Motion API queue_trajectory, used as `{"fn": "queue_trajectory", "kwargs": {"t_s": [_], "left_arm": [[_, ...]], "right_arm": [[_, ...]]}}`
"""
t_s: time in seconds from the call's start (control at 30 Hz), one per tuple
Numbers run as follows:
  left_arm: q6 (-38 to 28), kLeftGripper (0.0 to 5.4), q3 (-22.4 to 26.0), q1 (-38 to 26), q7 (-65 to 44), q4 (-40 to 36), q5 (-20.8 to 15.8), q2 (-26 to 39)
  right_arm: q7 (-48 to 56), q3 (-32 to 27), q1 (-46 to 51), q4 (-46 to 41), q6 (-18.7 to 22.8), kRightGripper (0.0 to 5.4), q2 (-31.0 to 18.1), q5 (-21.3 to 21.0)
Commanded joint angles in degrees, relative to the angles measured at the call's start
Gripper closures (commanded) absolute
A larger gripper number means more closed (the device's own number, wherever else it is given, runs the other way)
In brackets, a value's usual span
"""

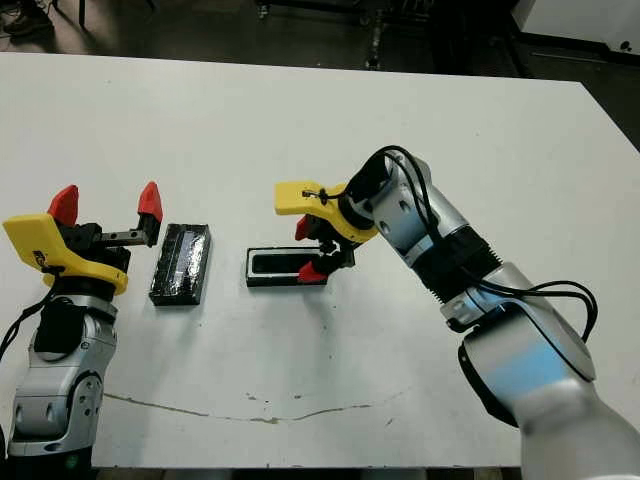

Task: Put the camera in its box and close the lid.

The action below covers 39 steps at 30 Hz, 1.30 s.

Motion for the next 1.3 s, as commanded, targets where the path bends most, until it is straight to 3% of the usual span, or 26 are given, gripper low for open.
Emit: {"fn": "queue_trajectory", "kwargs": {"t_s": [0.03,0.1,0.33,0.47,0.67,0.87,1.03,1.1,1.3], "left_arm": [[0.1,0.0,0.0,0.8,-0.1,0.0,0.2,0.1],[-0.2,0.0,0.1,0.8,-0.2,0.2,0.2,0.2],[-0.2,0.0,0.3,0.6,-0.2,0.3,0.2,0.3],[-0.1,0.0,0.5,0.5,-0.1,-0.1,0.1,0.3],[0.3,0.0,0.5,0.9,-0.3,-2.0,0.6,1.1],[3.3,0.0,-0.1,2.2,0.0,-6.0,4.3,3.3],[12.2,0.0,0.0,2.9,-1.2,-12.5,3.1,5.3],[17.5,0.0,1.0,2.6,-2.3,-15.3,0.7,6.3],[42.6,0.0,8.5,-2.9,0.1,-23.8,-12.8,6.4]], "right_arm": [[0.7,-0.3,-0.8,1.0,-0.9,0.36,-0.2,0.2],[1.4,-1.0,-1.9,1.5,-1.0,0.04,-0.4,0.6],[-0.2,-7.6,-6.6,4.8,-4.8,0.02,-2.4,2.3],[-0.4,-13.9,-7.7,4.0,0.2,0.02,-4.7,6.1],[-10.2,-23.5,-1.0,-7.6,4.2,0.02,-8.2,9.6],[-24.7,-31.6,11.5,-22.7,5.2,0.82,-8.3,10.8],[-36.5,-34.9,21.4,-27.7,0.2,1.6,-5.2,10.7],[-39.3,-34.9,23.6,-27.8,-1.0,1.9,-4.5,10.7],[-43.3,-31.9,27.2,-30.1,-1.9,2.91,-4.1,9.4]]}}
